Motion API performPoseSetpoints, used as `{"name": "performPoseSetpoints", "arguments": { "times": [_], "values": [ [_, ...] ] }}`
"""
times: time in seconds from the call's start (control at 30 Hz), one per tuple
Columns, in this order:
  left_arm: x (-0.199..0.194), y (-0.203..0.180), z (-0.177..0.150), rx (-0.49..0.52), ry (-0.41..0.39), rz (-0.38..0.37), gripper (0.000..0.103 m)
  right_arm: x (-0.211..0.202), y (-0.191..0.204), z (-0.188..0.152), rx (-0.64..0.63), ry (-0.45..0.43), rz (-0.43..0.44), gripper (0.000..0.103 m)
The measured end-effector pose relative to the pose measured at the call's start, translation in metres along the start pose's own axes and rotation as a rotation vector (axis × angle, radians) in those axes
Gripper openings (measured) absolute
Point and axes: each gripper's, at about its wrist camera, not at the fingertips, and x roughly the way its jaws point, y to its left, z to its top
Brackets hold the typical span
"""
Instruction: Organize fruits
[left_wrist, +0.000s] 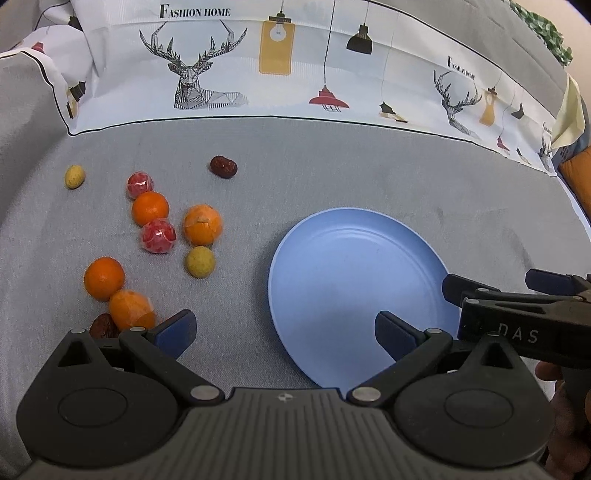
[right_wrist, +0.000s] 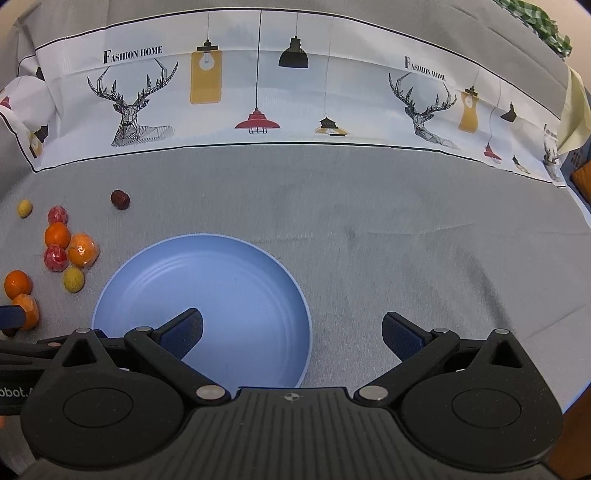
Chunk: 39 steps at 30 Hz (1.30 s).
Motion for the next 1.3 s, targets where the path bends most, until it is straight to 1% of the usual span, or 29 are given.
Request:
{"name": "performPoseSetpoints", "arguments": {
  "times": [0.2,0.33,0.8,1.0,1.1,1.2,1.3],
  "values": [
    [0.0022,-0.0003,0.0002,0.005,0.008,0.001,0.103,0.0021,-0.0011,-0.0023,0.011,0.010,0.013,0.102],
    [0.0031,-0.0005,-0.0004,0.007,0.010,-0.001,0.103,0.0031,0.0005,-0.0018,0.004,0.010,-0.004,0.102],
    [0.0031,-0.0007,-0.0006,0.007,0.010,-0.001,0.103,0.0037,0.0014,-0.0007,0.014,0.035,0.008,0.102],
    [0.0034,-0.0027,-0.0013,0.010,0.010,-0.002,0.103,0.0028,0.0049,0.0007,0.010,0.050,0.015,0.098],
    [0.0034,-0.0028,-0.0013,0.011,0.010,-0.001,0.103,0.0026,0.0042,-0.0018,-0.001,0.029,0.006,0.096],
    [0.0035,-0.0028,-0.0015,0.011,0.009,-0.003,0.103,0.0024,0.0040,-0.0029,-0.011,0.018,0.014,0.091],
    [0.0032,-0.0015,-0.0021,0.014,0.008,-0.004,0.103,-0.0008,0.0068,-0.0020,-0.017,0.011,0.029,0.080]
  ]
}}
